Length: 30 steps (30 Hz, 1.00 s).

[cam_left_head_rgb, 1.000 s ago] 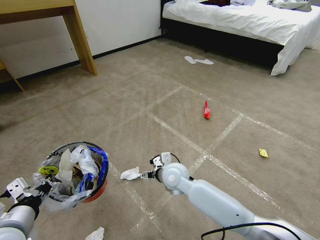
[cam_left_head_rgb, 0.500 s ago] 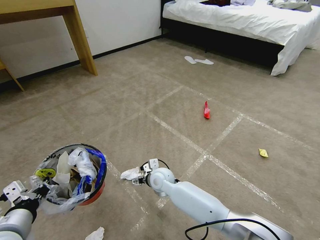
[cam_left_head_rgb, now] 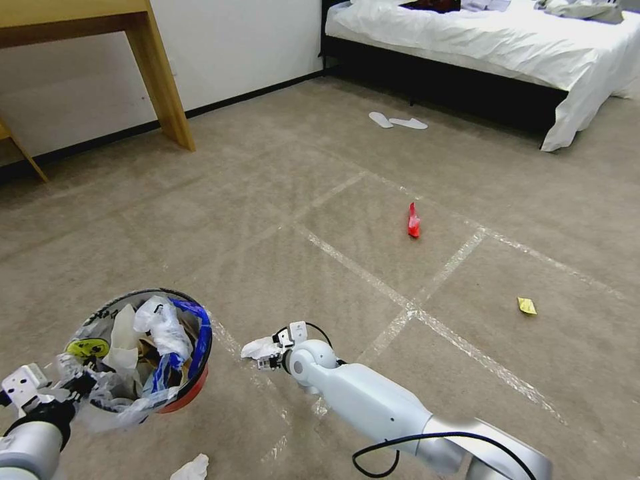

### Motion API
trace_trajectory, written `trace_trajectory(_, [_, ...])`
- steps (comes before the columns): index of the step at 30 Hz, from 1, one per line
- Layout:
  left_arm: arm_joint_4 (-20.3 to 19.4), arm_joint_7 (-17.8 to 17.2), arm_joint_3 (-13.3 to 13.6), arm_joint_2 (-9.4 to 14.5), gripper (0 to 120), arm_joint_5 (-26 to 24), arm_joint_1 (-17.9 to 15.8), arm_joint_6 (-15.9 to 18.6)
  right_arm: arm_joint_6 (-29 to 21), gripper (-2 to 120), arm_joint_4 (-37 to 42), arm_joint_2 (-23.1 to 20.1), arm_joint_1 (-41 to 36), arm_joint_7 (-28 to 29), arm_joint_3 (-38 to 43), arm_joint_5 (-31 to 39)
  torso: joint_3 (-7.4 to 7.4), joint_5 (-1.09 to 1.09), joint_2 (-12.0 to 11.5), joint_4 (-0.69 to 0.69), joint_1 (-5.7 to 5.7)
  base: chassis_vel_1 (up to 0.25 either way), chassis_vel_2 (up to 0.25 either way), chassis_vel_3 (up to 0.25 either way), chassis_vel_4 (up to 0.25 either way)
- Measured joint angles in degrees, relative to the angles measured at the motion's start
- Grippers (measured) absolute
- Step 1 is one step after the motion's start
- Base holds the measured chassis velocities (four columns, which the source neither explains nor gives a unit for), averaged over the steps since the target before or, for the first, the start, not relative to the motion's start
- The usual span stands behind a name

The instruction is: Pick up the trash bin and place the garbage on the floor into it.

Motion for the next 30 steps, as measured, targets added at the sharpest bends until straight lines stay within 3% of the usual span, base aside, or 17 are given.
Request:
trace_trajectory(19, [-1.4,0.0,-0.1,-0.3,1,-0.1,1.4,-0.3,4.6,92,-9.3,5.3,1.0,-5.6,-0.1,-5.4,0.00,0.01,0.0,0.00,0.00,0.000,0.000,0.000,0.000])
trace_trajectory(30, [-2.0,0.2,0.1,-0.6,1,-0.1,1.9,-0.5,6.7,95,-14.1,5.3,1.6,-8.9,-0.3,-8.5,0.00,0.01,0.0,0.00,0.00,0.000,0.000,0.000,0.000])
